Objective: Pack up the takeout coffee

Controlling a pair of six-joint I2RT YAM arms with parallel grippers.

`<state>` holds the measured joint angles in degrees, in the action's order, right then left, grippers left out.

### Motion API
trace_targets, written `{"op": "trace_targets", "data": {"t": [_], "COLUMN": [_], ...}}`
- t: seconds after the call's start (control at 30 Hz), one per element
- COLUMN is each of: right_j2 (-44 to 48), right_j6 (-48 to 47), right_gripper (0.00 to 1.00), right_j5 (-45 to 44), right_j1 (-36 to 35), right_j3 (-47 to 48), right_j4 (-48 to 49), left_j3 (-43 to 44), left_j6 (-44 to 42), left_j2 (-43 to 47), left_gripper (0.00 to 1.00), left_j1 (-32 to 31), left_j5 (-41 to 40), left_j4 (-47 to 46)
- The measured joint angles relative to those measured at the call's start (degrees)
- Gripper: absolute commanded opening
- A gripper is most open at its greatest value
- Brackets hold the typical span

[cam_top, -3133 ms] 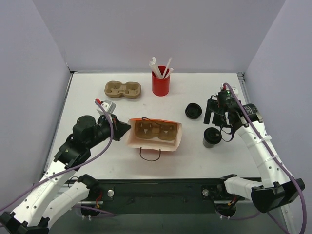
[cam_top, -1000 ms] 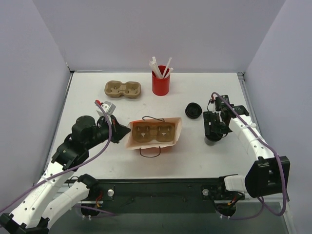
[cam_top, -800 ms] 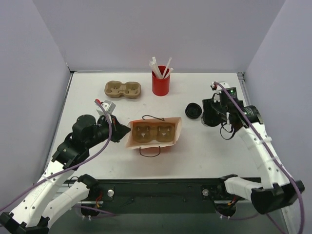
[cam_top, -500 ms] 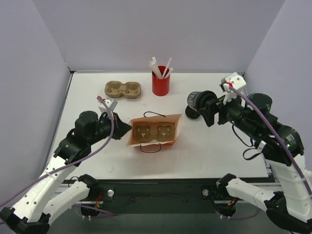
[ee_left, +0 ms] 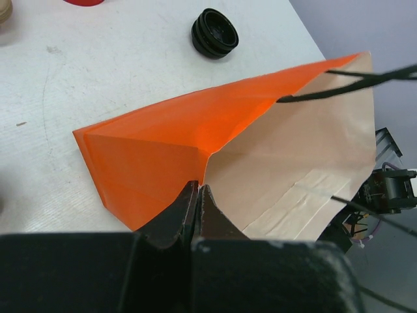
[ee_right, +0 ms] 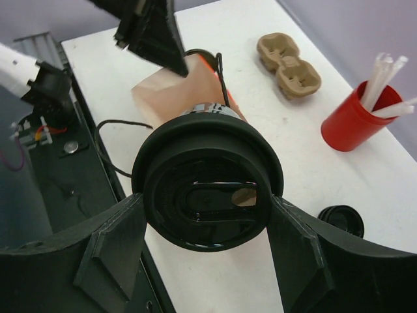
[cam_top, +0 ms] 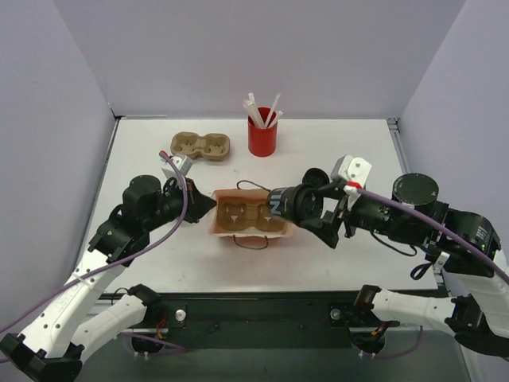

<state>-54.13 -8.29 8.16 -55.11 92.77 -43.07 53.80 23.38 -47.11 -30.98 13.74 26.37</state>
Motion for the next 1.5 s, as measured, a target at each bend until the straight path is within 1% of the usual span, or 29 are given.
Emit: {"op": "trace_targets", "data": {"t": [0.1, 0.23, 0.37, 0.57, 0.83, 0.97, 1.07, 1.1, 1.17, 1.23, 1.3, 1.33, 1.5], "right_j2": [-0.4, -2.6, -6.6, -9.5, -9.6, -12.3, -14.8, -15.6, -16.9, -17.8, -17.9, -17.9, -17.9], "right_j6": [-1.6, -4.6, -8.2, -13.4, -20.2, -23.4, -25.8, -26.5, -27.6, -28.0, -28.0, -27.9, -26.8], "right_gripper": [0.41, 0.41, 0.41, 0.40, 0.41, 0.41, 0.41, 0.41, 0.40, 0.40, 0.40, 0.40, 0.40], "right_j5": [-0.4, -1.6, -2.3, -5.3, -11.8, -14.7, -15.1, -15.2, -15.1, -15.0, -15.1, -15.4, -17.0], "right_j1": [-3.3, -3.9, -5.0, -7.1, -7.8, -8.4, -8.4, -8.4, -8.4, -8.5, -8.8, -9.2, -11.2], "right_j3": [-1.2, -2.3, -2.6, -8.9, -19.7, -21.0, -21.0, -21.0, -21.1, -21.7, -22.8, -23.3, -24.9], "right_j4": [-0.3, -0.6, -0.3, 0.8, 7.8, 11.0, 13.2, 13.6, 14.3, 15.0, 15.6, 15.7, 16.3], "left_j3": [0.1, -0.1, -2.8, -5.2, -9.4, -11.7, -12.0, -12.0, -11.8, -10.5, -8.8, -7.9, -4.7], "left_j6": [-0.1, -0.9, -1.9, -3.5, -6.1, -7.0, -8.2, -8.9, -9.6, -10.6, -11.1, -11.1, -9.0], "left_j2": [0.0, 0.3, 3.0, 4.0, 3.8, 3.6, 2.5, 2.2, 1.7, 1.0, 1.0, 1.4, 6.4], "left_gripper": [0.00, 0.00, 0.00, 0.00, 0.00, 0.00, 0.00, 0.05, 0.26, 0.38, 0.42, 0.45, 0.51], "left_j1": [0.0, 0.0, 0.0, 0.0, 0.0, 0.0, 0.0, 0.0, 0.0, 0.0, 0.0, 0.0, 0.0], "left_j5": [0.3, 1.4, 1.8, 3.7, 6.8, 8.7, 10.3, 10.4, 10.4, 9.4, 7.3, 6.4, 2.2], "left_j4": [-0.4, -1.5, -4.7, -9.1, -16.5, -19.9, -20.9, -21.0, -20.6, -18.1, -14.9, -13.0, -4.1]}}
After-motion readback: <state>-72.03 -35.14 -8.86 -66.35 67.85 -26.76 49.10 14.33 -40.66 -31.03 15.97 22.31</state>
